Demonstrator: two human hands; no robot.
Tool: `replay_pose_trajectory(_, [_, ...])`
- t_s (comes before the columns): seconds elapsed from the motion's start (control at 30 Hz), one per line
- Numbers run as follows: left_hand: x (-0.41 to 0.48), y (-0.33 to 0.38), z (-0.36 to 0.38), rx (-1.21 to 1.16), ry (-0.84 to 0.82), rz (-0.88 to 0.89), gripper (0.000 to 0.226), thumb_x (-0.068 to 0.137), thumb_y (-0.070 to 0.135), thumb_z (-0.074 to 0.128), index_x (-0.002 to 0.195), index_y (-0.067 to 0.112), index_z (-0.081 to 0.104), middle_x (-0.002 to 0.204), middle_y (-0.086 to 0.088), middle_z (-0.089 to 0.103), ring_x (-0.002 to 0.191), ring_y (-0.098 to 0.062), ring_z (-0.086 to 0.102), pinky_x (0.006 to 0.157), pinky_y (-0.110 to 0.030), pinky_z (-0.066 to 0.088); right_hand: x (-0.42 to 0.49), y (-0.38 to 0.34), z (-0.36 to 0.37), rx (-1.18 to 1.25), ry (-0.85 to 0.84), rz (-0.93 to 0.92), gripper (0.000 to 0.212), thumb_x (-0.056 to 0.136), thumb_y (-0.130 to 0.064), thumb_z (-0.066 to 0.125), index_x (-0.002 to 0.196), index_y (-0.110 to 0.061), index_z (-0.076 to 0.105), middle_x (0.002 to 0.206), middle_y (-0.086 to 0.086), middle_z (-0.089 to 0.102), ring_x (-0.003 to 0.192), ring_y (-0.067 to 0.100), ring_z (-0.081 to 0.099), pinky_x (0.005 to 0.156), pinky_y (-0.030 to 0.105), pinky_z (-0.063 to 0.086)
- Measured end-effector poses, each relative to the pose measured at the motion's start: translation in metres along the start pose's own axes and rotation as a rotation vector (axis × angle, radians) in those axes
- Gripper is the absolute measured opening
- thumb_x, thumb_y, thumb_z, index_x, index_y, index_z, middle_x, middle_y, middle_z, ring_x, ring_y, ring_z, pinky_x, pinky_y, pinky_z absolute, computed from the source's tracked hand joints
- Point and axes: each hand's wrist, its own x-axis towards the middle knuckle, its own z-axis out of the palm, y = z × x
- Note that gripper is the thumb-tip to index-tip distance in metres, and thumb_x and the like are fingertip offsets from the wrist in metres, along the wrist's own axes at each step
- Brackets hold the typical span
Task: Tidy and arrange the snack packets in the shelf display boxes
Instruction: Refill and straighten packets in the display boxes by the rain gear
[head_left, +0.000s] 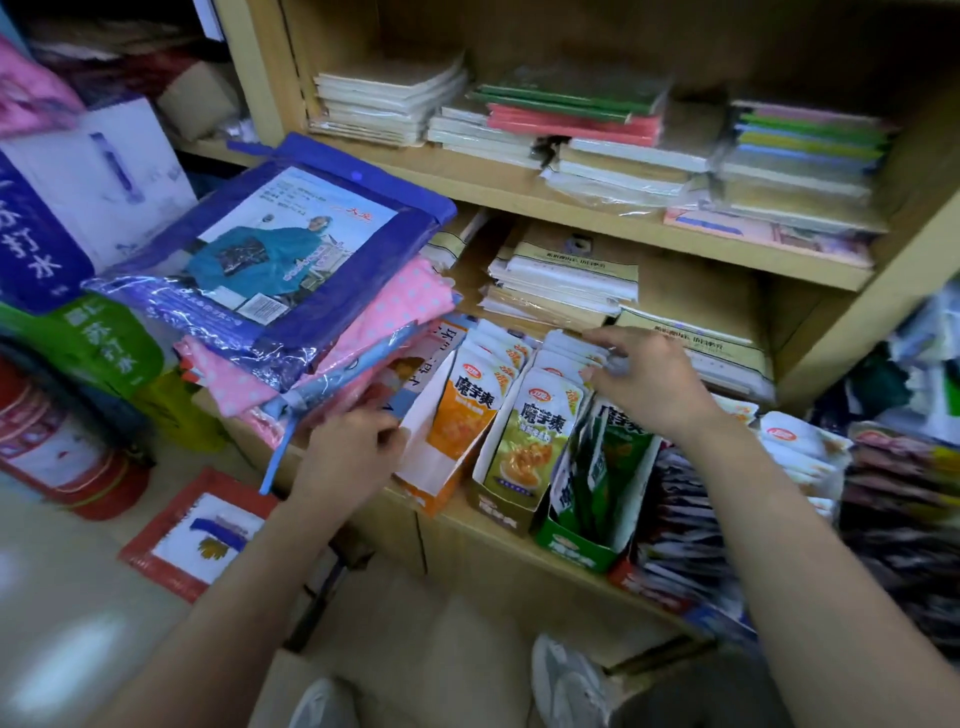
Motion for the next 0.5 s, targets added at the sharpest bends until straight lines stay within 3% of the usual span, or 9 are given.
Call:
replay_pose_trajectory(0.13, [-0.001,0.009,0.010,0.025,0.122,-0.022,0.034,0.095,0.023,0.062,0.064,0.008,0.067,0.057,-0.006,0.055,0.054,-0.022,0.051,0.054,-0.027,0.026,0.004,0.004,0.002,-0.001,-0.039,0.014,0.043,0.096,-0.024,0.067,0.137,-0.017,0.059,0.136,0.007,0.062,0.130,0.026,0.055,0.107,0.042,0.046])
replay_pose_trajectory(0.23, [-0.002,0.021,0.023,0.015,0.177,0.027,0.041,0.090,0.017,0.069,0.053,0.010,0.054,0.051,-0.012,0.054,0.048,-0.028,0.045,0.054,-0.028,0.027,0.003,0.004,0.002,0.000,-0.034,-0.013,0.040,0.097,-0.023,0.066,0.136,-0.018,0.060,0.136,0.008,0.063,0.127,0.027,0.057,0.106,0.043,0.047])
replay_pose_trajectory(0.37, [0.003,0.030,0.032,-0.050,0.152,0.026,0.042,0.093,0.018,0.066,0.053,0.016,0.052,0.048,-0.002,0.043,0.045,-0.019,0.042,0.047,-0.025,0.021,0.002,0.006,0.005,-0.043,-0.043,-0.041,0.041,0.099,-0.025,0.063,0.139,-0.027,0.058,0.127,0.011,0.068,0.106,0.036,0.067,0.094,0.049,0.053])
replay_pose_trajectory(0.43, [0.005,0.031,0.034,-0.068,0.159,-0.019,0.037,0.094,0.022,0.063,0.058,0.015,0.059,0.050,0.006,0.042,0.049,-0.015,0.049,0.048,-0.024,0.024,0.000,0.008,0.005,-0.044,-0.045,-0.065,0.040,0.099,-0.024,0.063,0.139,-0.027,0.058,0.133,0.008,0.065,0.107,0.034,0.067,0.096,0.047,0.053])
replay_pose_trajectory(0.5, [0.007,0.036,0.029,-0.073,0.167,-0.069,0.023,0.094,0.030,0.062,0.076,0.019,0.070,0.066,0.003,0.061,0.072,-0.024,0.067,0.059,-0.025,0.037,-0.001,0.010,0.004,-0.015,-0.053,-0.095,0.039,0.099,-0.020,0.063,0.137,-0.025,0.060,0.140,0.004,0.061,0.115,0.030,0.064,0.101,0.043,0.051])
